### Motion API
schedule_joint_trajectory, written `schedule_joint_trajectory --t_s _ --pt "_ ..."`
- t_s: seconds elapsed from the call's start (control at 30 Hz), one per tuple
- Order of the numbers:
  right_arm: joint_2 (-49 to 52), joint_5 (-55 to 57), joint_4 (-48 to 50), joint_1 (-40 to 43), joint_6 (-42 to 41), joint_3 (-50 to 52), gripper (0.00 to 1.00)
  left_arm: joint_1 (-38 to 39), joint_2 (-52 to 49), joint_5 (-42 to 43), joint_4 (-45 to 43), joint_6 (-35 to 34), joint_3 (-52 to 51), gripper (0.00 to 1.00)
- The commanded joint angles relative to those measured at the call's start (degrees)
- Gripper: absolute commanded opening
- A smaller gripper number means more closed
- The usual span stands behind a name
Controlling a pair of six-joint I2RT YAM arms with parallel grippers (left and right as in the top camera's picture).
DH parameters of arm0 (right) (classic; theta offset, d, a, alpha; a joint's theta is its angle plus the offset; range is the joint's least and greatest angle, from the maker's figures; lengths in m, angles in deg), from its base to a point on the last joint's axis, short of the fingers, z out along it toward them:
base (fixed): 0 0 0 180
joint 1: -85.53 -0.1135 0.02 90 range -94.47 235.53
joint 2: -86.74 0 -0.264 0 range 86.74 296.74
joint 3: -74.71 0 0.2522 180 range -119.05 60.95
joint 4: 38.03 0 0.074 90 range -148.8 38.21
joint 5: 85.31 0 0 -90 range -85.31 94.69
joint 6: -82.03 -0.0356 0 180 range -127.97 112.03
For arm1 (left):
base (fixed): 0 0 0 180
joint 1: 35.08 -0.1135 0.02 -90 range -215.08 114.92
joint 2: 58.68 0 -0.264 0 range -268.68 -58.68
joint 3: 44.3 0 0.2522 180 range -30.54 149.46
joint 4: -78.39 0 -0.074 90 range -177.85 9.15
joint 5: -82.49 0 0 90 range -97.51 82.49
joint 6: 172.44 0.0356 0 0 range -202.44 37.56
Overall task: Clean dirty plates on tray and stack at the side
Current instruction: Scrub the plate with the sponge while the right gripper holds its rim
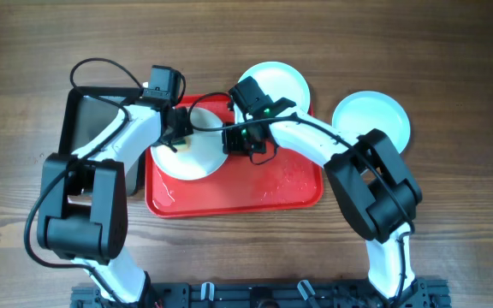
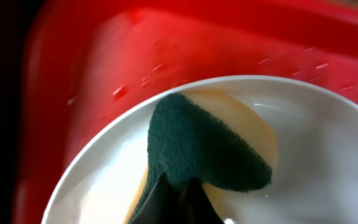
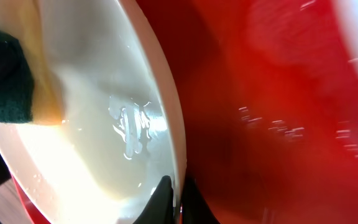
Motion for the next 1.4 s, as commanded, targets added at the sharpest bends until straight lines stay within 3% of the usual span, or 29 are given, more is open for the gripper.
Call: schedule_joint_trajectory --t_s 0.0,0.07,0.17,0.27,0.33,0.47,0.53,0.6,0.77,0.83,0.93,1.1,1.27,1.37 --pt "1.0 0.0 -0.9 -0.1 1.8 -0.2 0.04 -1.0 -2.4 25.0 -3.2 11.8 -0.9 0.04" --pt "1.0 0.0 -0.9 -0.1 1.7 -0.2 0.04 -1.0 -2.4 30.5 -1.6 15.8 -0.9 0.04" --pt "1.0 0.0 -0.9 -0.1 2.0 -0.2 0.04 -1.2 -2.4 30.9 5.3 23.5 -0.9 0.04" --pt "1.0 -0.1 -1.1 -0.1 2.0 -0.2 0.04 -2.3 -2.4 27.2 13.4 29.1 -0.9 0.04" --pt "1.0 -0.5 -1.0 -0.1 2.4 -0.2 0.04 -3.4 -2.4 22.1 15.2 28.5 -0.9 0.04" --pt "1.0 -0.5 -1.0 -0.1 2.4 -0.2 0.04 -5.2 -2.4 1.9 13.6 10.3 -0.9 0.04" --pt "1.0 -0.5 -1.0 -0.1 2.4 -0.2 0.05 -5.1 -2.4 -12.2 13.2 -5.6 -0.9 0.04" --pt "1.0 -0.4 -1.0 0.0 2.4 -0.2 0.04 -4.9 -2.4 -15.7 12.6 -13.3 -0.9 0.04" --pt "1.0 -0.4 -1.0 0.1 2.4 -0.2 0.05 -2.9 -2.4 -13.1 4.7 -14.4 -0.9 0.04" --pt "1.0 -0.4 -1.0 0.1 2.4 -0.2 0.04 -1.5 -2.4 -3.6 0.2 -9.1 -0.9 0.04" --pt "1.0 -0.4 -0.9 0.1 2.4 -0.2 0.04 0.9 -2.4 19.2 -5.0 3.8 -0.9 0.04" --pt "1.0 -0.4 -0.9 0.1 2.4 -0.2 0.04 3.3 -2.4 36.0 -1.9 14.8 -0.9 0.04" --pt "1.0 -0.4 -0.9 0.1 2.4 -0.2 0.04 2.8 -2.4 35.3 10.8 22.1 -0.9 0.04" --pt "1.0 -0.5 -1.0 0.1 2.4 -0.2 0.04 1.5 -2.4 22.6 16.0 20.3 -0.9 0.04"
